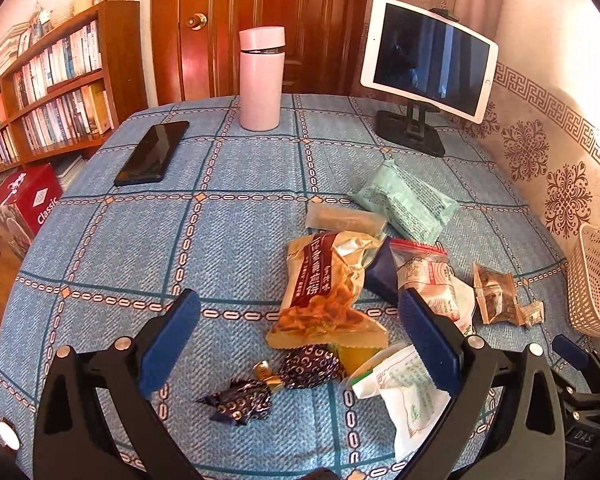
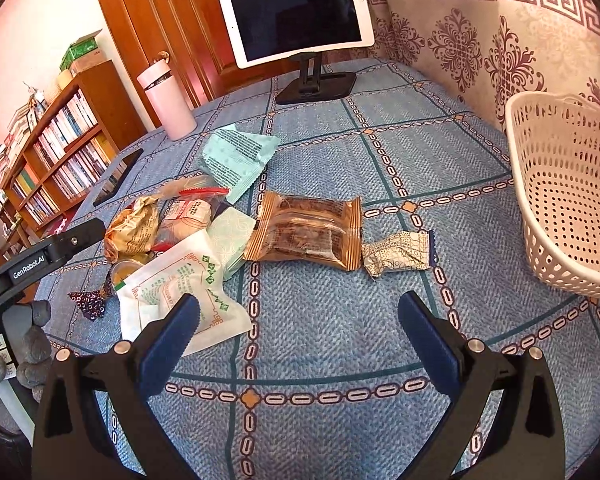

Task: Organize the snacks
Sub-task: 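Reach the left tool to the red-labelled pastry bag and grasp it, then grasp the white green-printed packet with the right tool while the left tool holds the pastry bag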

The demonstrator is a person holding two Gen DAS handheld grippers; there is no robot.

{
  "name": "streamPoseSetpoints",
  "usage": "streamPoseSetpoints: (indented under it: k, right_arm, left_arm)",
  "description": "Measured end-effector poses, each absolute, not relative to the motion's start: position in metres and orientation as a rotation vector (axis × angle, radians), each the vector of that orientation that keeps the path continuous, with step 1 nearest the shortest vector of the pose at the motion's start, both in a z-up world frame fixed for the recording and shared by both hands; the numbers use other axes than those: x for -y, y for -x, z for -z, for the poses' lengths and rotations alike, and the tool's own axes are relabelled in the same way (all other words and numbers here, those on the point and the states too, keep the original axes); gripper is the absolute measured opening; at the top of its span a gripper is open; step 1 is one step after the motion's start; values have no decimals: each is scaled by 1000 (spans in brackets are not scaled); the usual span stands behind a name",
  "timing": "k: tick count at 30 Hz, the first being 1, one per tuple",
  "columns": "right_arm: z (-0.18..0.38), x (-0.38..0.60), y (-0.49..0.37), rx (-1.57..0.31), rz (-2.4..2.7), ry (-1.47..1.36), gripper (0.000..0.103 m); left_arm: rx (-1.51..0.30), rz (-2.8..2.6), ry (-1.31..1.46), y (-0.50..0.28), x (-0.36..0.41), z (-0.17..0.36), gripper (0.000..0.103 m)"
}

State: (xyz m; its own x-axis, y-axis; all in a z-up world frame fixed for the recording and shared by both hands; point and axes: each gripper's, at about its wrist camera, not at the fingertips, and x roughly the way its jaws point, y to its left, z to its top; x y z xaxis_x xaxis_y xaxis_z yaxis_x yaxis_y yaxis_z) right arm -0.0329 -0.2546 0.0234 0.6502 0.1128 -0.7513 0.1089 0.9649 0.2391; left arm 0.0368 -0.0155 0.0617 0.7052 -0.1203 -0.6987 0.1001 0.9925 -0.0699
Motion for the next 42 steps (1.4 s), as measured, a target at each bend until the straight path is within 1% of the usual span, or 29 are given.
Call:
streamPoseSetpoints:
  k: [9, 11, 12, 15, 16, 17, 18, 19, 20, 21, 29, 36, 42]
  right_arm:
    - [-21, 260, 23, -889, 19, -265, 98]
    - [-20, 260, 22, -892, 20, -261, 98]
    - [-20, 259, 22, -898, 25, -254, 98]
    - [-17, 259, 21, -901, 25, -254, 98]
    - [-17, 259, 21, -901, 25, -252, 98]
    - [-17, 258, 21, -903, 24, -252, 98]
    - [-17, 257, 21, -901, 19, -252, 98]
    - [-17, 256, 21, -899, 10, -250, 98]
    - [-17, 253, 21, -897, 1, -247, 98]
    - [-18, 250, 21, -894, -11, -244, 98]
    - [-22, 220, 25, -901, -126, -201, 98]
    - [-13, 188, 38, -990, -359, -339, 98]
    - [-5, 167, 26, -1006, -416, -397, 98]
  left_arm:
    - [-851, 143, 33, -74, 25, -39, 100]
    - [-868, 151, 52, -79, 22, -35, 98]
    - [-877, 153, 62, -81, 20, -33, 91]
    - [-911, 174, 117, -86, 12, -26, 82]
    - [-915, 187, 135, -88, 9, -24, 80]
    - [-917, 196, 149, -88, 8, -23, 76]
    - [-915, 205, 159, -88, 6, -23, 68]
    - [-910, 217, 169, -87, 5, -23, 64]
    - [-905, 228, 177, -86, 5, -24, 56]
    - [-898, 232, 180, -85, 4, -25, 55]
    - [-817, 175, 164, -76, -9, -42, 54]
    - [-764, 75, 145, -70, -24, -54, 54]
    - [-759, 64, 168, -69, -35, -56, 54]
